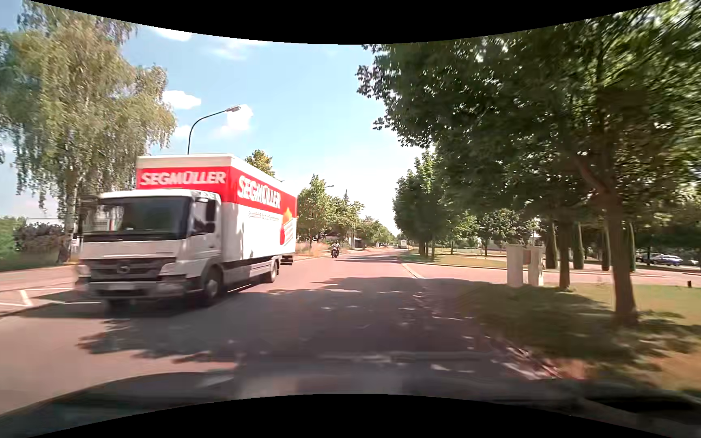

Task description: Follow the waypoints while adhering to traffic rules and regulations

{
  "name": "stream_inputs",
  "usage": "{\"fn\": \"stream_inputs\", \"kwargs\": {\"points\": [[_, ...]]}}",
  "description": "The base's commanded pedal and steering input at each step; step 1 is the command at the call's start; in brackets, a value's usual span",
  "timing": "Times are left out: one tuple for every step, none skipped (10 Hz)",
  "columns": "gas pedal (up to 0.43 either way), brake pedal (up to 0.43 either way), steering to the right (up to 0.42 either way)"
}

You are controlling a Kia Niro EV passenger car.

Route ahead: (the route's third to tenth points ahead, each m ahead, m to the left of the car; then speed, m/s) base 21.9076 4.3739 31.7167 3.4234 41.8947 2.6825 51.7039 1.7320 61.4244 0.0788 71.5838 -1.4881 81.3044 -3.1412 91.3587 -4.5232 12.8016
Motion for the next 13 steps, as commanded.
{"fn": "stream_inputs", "kwargs": {"points": [[0.118, 0.000, 0.012], [0.118, 0.000, 0.012], [0.118, 0.000, 0.012], [0.118, 0.000, 0.013], [0.118, 0.000, 0.013], [0.118, 0.000, 0.013], [0.118, 0.000, 0.013], [0.118, 0.000, 0.013], [0.138, 0.000, 0.013], [0.157, 0.000, 0.013], [0.157, 0.000, 0.013], [0.157, 0.000, 0.013], [0.157, 0.000, 0.013]]}}
